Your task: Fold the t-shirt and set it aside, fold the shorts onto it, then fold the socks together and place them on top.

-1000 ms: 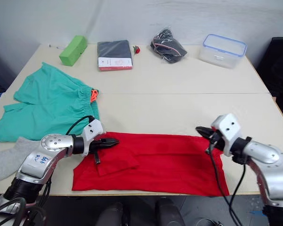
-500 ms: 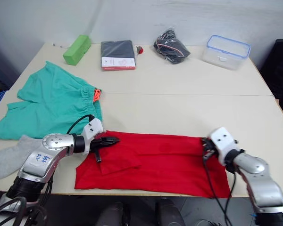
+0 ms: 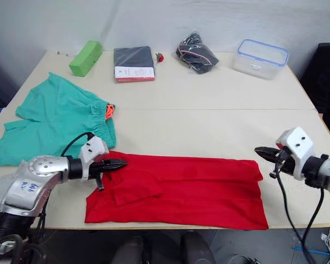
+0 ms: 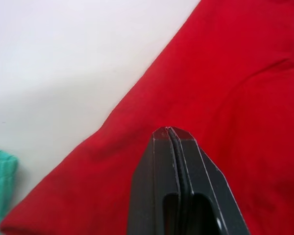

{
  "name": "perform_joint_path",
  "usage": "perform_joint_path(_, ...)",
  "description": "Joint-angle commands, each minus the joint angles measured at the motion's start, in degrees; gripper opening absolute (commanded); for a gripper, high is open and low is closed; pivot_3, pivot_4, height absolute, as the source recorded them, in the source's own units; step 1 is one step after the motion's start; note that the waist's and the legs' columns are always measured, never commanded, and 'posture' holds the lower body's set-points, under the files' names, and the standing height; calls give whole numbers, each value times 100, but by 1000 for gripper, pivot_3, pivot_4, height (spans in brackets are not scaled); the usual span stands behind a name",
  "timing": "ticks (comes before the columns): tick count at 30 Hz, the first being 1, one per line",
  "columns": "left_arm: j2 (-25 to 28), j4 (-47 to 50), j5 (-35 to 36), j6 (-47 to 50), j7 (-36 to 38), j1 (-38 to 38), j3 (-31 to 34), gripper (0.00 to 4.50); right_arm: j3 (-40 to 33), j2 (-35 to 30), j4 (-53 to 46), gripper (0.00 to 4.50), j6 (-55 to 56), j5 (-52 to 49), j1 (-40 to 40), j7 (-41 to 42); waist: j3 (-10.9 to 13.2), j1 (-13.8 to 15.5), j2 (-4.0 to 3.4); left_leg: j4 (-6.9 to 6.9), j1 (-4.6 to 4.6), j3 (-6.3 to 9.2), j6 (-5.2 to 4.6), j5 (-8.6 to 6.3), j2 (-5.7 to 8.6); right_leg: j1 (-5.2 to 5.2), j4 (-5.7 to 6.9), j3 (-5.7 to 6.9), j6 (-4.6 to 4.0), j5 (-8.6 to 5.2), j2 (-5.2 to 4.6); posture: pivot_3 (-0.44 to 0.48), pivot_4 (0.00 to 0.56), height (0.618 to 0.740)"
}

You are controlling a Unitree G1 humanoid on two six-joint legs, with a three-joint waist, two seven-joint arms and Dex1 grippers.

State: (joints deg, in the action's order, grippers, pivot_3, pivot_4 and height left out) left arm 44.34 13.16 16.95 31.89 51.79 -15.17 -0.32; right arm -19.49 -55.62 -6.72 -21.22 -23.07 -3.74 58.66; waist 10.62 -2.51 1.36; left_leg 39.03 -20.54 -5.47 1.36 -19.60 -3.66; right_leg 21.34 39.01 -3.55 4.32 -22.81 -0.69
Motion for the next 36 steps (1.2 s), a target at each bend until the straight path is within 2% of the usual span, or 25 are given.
perform_joint_path(1, 235, 383, 216, 97, 115, -19, 311, 25, 203, -247, -5, 13, 247, -80, -191, 606, 0, 2, 0, 0, 0, 0, -1, -1, 0, -1, -1, 0, 0, 0, -1, 0, 150, 740)
perform_joint_path(5, 498, 1006, 651, 460, 394, 118, 446, 25, 602, -103, -389, 13, 77, -291, -415, 869, 0, 0, 1, 1, -3, 1, -2, -1, 0, 0, -3, 0, 0, 0, -2, 0, 150, 740)
perform_joint_path(9, 369, 1379, 829, 654, 297, 221, 219, 25, 1026, 199, -626, 13, 46, -183, -526, 675, 0, 0, 0, -1, -4, 4, -2, -1, 0, 0, -5, 1, 0, 0, -3, 0, 150, 740)
perform_joint_path(14, 267, 1232, 362, 507, 224, 318, -640, 25, 2153, 919, -448, 13, 102, 859, -905, -254, 0, -50, 1, 5, -3, 2, -1, 0, 0, -1, -3, -1, 0, 0, -2, 0, 150, 740)
perform_joint_path(17, 579, 1175, -105, 260, 303, 516, -1014, 25, 2591, 1126, -87, 13, 79, 1510, -1004, -719, 1, -76, 1, 2, -4, 1, 1, 0, 0, 7, -1, -2, -1, 0, 0, 0, 150, 740)
perform_joint_path(21, 1012, 1143, -432, -55, 407, 872, -1078, 25, 2674, 1078, 78, 13, 139, 1753, -898, -812, -10, -87, 16, 1, 3, 1, 2, 1, -4, 0, 0, -1, -3, 1, -2, 0, 150, 740)
perform_joint_path(23, 1177, 1067, -543, -252, 362, 1043, -953, 25, 2534, 1019, 136, 13, 191, 1740, -815, -824, -10, -83, 15, -1, 29, 1, 0, 0, -3, -31, -5, -1, -5, 0, -5, 0, 150, 740)
perform_joint_path(25, 1223, 1076, -353, -238, 354, 1169, -675, 25, 2304, 976, 134, 13, 315, 1572, -750, -750, -11, -74, 14, -11, 58, 8, -3, -3, -3, -69, -23, 5, -7, -1, -6, 0, 150, 740)
perform_joint_path(28, 1061, 1293, 412, 151, 401, 1227, 16, 25, 1666, 813, -204, 13, 171, 777, -764, -267, -7, -61, 10, -32, 83, 7, -5, -5, -2, -99, -44, 7, -8, -2, -7, 0, 150, 740)
perform_joint_path(31, 925, 1512, 1194, 603, 460, 1108, 612, 25, 1286, 380, -232, 13, 250, 410, -890, 342, 3, -51, -4, -27, 48, 10, -5, -5, -2, -66, -41, 11, -7, -1, -6, 0, 150, 740)
perform_joint_path(36, 840, 1628, 2193, 1288, 419, 538, 1202, 25, 1397, -234, 793, 13, 764, 570, -1577, 1183, 4, -61, -2, -17, 32, 15, -6, -6, -2, -53, -43, 15, -6, -1, -5, 0, 150, 740)
